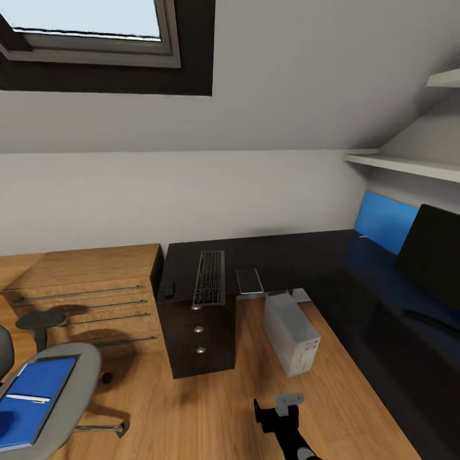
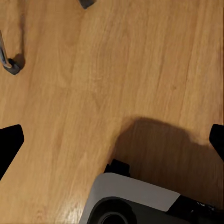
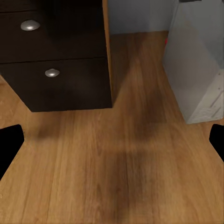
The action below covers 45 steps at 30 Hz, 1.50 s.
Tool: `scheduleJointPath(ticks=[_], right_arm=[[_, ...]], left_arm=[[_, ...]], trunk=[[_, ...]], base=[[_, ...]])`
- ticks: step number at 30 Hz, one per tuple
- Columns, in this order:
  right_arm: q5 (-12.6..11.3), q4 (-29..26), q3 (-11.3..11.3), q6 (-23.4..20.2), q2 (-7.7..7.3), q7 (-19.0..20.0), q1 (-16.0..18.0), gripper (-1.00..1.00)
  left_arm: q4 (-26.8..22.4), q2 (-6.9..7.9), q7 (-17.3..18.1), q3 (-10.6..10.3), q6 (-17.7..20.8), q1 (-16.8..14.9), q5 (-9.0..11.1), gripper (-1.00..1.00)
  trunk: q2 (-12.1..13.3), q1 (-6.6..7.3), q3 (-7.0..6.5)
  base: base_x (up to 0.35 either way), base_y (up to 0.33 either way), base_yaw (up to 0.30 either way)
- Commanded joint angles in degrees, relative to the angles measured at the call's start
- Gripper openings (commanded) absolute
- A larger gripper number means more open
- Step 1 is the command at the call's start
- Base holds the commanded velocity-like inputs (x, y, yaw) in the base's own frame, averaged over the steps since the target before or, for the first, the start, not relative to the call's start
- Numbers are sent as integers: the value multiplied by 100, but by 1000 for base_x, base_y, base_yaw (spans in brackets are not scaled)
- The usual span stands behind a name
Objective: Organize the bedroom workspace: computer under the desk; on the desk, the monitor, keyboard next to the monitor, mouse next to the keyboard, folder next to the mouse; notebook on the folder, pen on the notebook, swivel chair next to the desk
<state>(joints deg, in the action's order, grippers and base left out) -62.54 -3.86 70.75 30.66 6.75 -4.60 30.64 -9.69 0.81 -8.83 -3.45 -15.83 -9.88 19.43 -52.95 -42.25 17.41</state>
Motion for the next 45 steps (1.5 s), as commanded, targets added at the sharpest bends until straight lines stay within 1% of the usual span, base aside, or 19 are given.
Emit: scheduleJointPath(ticks=[1,4,8,11,14,18,19,21,22,23,24,26,27,30,31,32,35,41,45], right_arm=[[-18,-89,19,63,4,-54,3,100],[-32,-239,-35,103,7,-63,13,100],[-44,-550,-181,84,3,-94,52,100],[-51,-842,-448,-97,8,-119,206,100],[-51,-1125,-812,-387,9,-126,392,100],[-49,-1516,-1469,-935,8,-120,591,100],[-48,-1691,-1842,-1230,9,-117,653,100],[-50,-1851,-2234,-1500,9,-112,704,100],[-52,-2006,-2631,-1734,13,-110,748,100],[-55,-2084,-2823,-1841,16,-110,764,100],[-58,-2240,-3180,-2041,27,-110,788,100],[-62,-2470,-3631,-2343,71,-107,808,100],[-66,-2697,-4071,-2685,118,-89,821,100],[-69,-2784,-4304,-2847,149,-77,826,100],[-66,-2821,-4408,-2927,179,-79,828,100],[-66,-2829,-4438,-2957,195,-84,824,100],[-65,-2833,-4455,-2974,202,-91,821,100],[-65,-2831,-4457,-2974,208,-89,821,100],[-65,-2833,-4454,-2939,291,-78,821,100]], left_arm=[[-264,-12,-28,-25,3,-3,42,100],[-741,-24,-37,-7,68,-4,50,100],[-1679,-20,-51,16,654,-2,58,100],[-2704,-6,-159,113,1724,0,65,100],[-3618,-9,-318,368,2724,-1,71,100],[-4876,-19,-488,899,4020,1,83,100],[-5411,-25,-532,1198,4597,-1,91,100],[-5864,-34,-561,1479,5086,-2,93,100],[-6248,-43,-576,1688,5448,-2,94,100],[-6418,-47,-581,1762,5579,-1,94,100],[-6717,-55,-592,1872,5767,-2,95,100],[-7054,-63,-601,1972,5930,-3,95,100],[-7311,-70,-612,2083,6029,-1,96,100],[-7416,-100,-627,2202,6066,2,90,100],[-7463,-130,-625,2421,6085,3,81,100],[-7624,-187,-617,2657,6094,2,81,100],[-7833,-428,-608,2791,6119,-2,71,100],[-7909,-621,-611,2738,6123,3,2,100],[-7911,-800,-611,2614,6085,4,-442,100]], trunk=[[-46,-23,26],[-167,-89,80],[-327,-177,151],[-448,-243,205],[-568,-309,259],[-728,-396,331],[-768,-418,349],[-849,-462,385],[-889,-484,403],[-929,-506,421],[-969,-528,439],[-1049,-572,475],[-1089,-594,493],[-1210,-660,546],[-1250,-682,564],[-1290,-704,582],[-1410,-770,636],[-1651,-902,744],[-1811,-989,816]], base=[[0,0,0],[0,0,0],[0,0,0],[0,0,0],[0,0,0],[0,0,0],[0,0,0],[0,0,0],[0,0,0],[0,0,0],[0,0,0],[0,0,0],[0,0,0],[0,0,0],[0,0,0],[0,0,23],[0,0,154],[0,0,255],[0,0,272]])
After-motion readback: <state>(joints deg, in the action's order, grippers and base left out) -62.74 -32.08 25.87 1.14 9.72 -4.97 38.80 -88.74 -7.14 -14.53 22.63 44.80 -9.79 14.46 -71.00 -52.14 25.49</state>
